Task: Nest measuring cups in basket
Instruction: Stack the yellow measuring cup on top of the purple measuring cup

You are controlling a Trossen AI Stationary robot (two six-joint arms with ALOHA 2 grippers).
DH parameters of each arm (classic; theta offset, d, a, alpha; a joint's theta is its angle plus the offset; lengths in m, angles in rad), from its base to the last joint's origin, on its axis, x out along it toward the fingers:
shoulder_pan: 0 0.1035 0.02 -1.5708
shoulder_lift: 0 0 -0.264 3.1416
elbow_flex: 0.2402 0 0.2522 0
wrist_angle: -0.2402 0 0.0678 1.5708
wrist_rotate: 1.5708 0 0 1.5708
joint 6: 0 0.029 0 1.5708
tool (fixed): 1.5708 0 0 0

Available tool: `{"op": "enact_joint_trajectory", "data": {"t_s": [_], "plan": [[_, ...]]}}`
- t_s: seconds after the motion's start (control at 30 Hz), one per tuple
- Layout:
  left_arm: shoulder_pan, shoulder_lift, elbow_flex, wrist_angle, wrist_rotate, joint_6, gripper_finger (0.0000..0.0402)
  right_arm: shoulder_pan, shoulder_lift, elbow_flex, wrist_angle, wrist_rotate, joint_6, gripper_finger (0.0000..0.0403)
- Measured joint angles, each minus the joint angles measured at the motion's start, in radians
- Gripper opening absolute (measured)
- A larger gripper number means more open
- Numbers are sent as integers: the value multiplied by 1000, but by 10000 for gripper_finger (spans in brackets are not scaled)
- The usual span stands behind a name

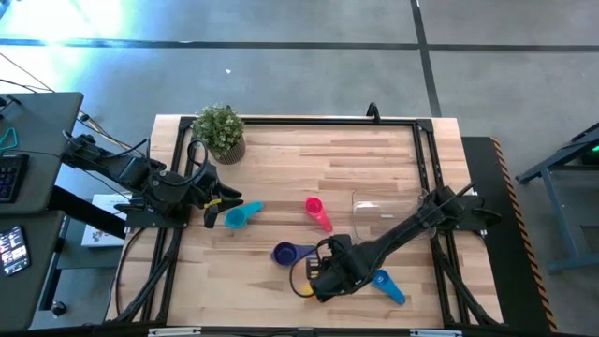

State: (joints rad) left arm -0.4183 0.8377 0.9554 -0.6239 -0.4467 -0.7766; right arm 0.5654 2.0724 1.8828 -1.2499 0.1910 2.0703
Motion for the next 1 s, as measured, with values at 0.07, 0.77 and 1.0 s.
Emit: {"op": "enact_joint_trajectory", "data": {"t_s": [0.07, 0.77, 1.0], "plan": [[0, 0, 0, 0, 0, 1, 115, 9, 14, 0, -1, -7, 21, 92], [0, 0, 0, 1, 0, -24, 115, 18, 166, 0, -10, -96, 125, 92], [0, 0, 0, 0, 0, -24, 115, 7, 200, 0, -6, -96, 107, 87]]}}
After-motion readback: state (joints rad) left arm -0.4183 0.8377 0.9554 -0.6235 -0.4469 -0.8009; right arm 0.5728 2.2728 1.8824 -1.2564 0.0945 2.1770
